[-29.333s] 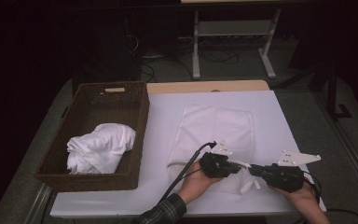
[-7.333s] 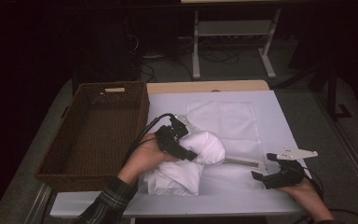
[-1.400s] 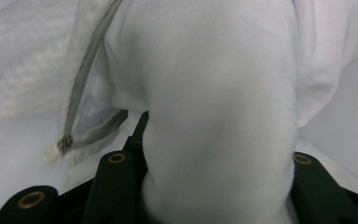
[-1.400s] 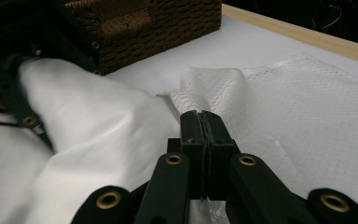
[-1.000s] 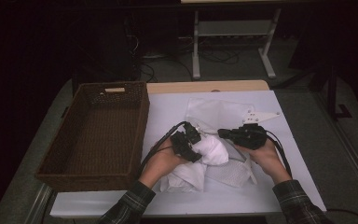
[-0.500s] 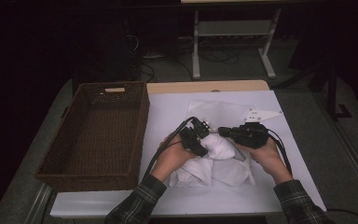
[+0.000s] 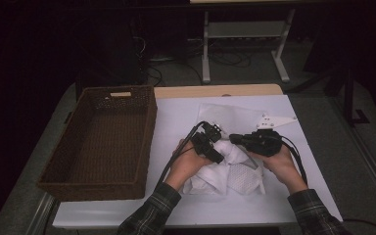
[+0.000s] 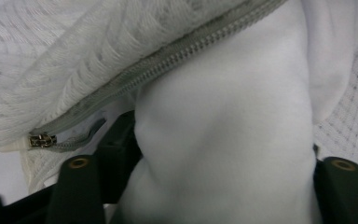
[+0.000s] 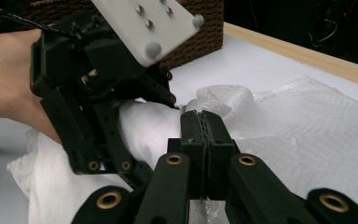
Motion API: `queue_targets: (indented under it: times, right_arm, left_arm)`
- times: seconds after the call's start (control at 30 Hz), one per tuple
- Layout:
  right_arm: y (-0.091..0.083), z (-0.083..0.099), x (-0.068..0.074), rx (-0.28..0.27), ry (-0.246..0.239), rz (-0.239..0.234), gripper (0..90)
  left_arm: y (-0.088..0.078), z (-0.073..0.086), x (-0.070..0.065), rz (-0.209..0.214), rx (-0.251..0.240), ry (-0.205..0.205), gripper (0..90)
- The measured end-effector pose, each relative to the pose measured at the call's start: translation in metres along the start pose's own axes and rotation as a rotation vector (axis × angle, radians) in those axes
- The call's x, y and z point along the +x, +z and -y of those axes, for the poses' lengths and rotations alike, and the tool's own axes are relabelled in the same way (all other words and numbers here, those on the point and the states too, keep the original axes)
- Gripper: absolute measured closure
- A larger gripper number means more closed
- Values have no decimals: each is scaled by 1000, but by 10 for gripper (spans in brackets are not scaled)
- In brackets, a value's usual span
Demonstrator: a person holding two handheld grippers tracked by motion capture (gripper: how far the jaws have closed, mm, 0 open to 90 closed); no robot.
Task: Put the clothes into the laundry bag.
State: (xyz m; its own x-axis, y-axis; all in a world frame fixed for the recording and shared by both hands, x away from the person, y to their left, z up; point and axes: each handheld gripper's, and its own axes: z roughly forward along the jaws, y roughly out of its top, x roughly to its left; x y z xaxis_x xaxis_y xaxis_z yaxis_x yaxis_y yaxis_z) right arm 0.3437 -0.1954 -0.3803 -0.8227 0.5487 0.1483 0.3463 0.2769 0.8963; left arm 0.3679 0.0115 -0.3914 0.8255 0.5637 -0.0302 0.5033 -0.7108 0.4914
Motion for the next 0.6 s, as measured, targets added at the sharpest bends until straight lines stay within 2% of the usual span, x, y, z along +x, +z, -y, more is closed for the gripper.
queue_targets:
  times: [0.1, 0.23, 0.43, 0.6]
  right_arm:
    - [0, 1, -1, 3, 0, 1, 884]
    - [-1, 2, -1, 7, 2, 2, 884]
    - [-1, 4, -2, 15, 0, 3, 884]
    - [-2, 5, -3, 16, 4, 6, 884]
  left_arm:
    - [-6, 2, 0, 2, -31, -6, 248]
    - [-19, 6, -2, 11, -65, -5, 212]
    - [-45, 18, -3, 30, -121, 1, 190]
    - [-61, 31, 0, 27, -141, 8, 174]
